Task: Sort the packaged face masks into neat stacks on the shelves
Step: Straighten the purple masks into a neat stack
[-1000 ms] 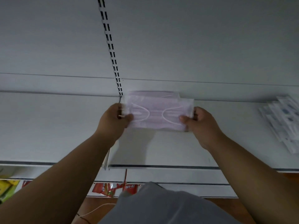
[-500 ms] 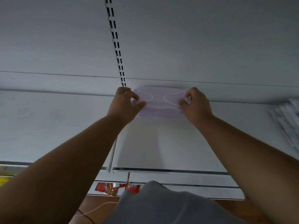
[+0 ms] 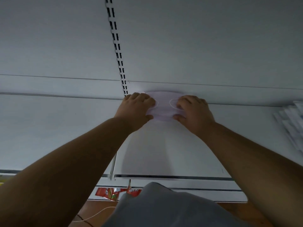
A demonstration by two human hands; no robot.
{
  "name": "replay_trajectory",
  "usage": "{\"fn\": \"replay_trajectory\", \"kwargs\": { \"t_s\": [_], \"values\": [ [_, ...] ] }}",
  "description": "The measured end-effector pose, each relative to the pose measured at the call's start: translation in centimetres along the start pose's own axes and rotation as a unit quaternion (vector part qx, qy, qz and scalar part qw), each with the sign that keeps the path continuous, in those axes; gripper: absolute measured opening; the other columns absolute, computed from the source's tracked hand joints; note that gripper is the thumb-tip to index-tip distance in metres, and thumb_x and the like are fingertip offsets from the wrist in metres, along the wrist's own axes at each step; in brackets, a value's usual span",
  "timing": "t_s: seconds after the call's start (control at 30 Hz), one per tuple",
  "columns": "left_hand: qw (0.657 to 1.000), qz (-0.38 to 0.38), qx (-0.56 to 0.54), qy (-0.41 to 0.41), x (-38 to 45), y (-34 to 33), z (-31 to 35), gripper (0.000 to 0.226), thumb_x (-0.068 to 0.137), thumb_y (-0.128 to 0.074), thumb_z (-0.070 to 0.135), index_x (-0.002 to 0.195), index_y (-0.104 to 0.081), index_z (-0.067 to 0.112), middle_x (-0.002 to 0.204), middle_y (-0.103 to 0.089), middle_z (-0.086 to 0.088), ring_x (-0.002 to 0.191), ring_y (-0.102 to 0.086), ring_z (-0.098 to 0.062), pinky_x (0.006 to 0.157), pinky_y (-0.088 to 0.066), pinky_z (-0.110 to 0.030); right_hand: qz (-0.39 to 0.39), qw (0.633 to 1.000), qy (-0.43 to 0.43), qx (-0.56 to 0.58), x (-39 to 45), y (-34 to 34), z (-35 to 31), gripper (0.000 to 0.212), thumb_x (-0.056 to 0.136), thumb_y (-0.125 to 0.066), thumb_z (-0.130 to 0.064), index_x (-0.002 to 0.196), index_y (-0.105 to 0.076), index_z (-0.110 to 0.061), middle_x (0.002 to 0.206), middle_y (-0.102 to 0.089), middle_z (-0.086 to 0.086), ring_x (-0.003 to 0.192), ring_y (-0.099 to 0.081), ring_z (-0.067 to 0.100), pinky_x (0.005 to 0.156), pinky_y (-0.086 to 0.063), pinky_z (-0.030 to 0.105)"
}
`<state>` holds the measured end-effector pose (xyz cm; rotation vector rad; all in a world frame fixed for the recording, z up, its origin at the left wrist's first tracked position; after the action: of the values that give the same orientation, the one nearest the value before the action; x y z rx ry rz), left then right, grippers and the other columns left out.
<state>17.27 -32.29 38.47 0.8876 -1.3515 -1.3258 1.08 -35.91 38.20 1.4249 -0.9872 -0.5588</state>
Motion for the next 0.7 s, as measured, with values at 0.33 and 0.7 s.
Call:
{"fn": "replay_trajectory", "kwargs": {
  "t_s": [0.33, 0.7],
  "values": [
    [0.997, 0.012, -0.057, 0.057, -0.7, -0.9, -1.3, 0.056, 0.079, -0.077, 0.036, 0.13, -0.055, 0.029, 0.141, -0.047, -0.005, 0.132, -0.042, -0.031, 0.106, -0.04, -0.047, -0.02, 0.997, -0.04, 0.068, -0.2, -1.2, 0.8, 0.049, 0.068, -0.085, -0.031, 0.103, -0.057, -0.009, 0.141, -0.043, 0.024, 0.133, -0.042, 0.041, 0.104, -0.042, 0.047],
    [0.997, 0.024, 0.008, 0.078, -0.8, -1.0, -1.7, 0.071, 0.076, -0.078, 0.047, 0.136, -0.043, 0.032, 0.153, -0.035, -0.011, 0.143, -0.03, -0.034, 0.109, -0.037, -0.052, 0.008, 0.998, -0.022, -0.052, 0.1, -0.8, 0.0, 0.071, 0.06, -0.087, -0.043, 0.113, -0.055, -0.01, 0.141, -0.047, 0.021, 0.129, -0.046, 0.04, 0.09, -0.045, 0.052]
  ]
}}
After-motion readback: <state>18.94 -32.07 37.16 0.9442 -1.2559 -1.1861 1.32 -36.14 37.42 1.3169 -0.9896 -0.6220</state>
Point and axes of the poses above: each hand's wrist, its own x-axis towards the middle knuckle, its own y-axis out of the back of the hand, z = x × y, the point moved 10 cm from there along x, towards the middle knuckle
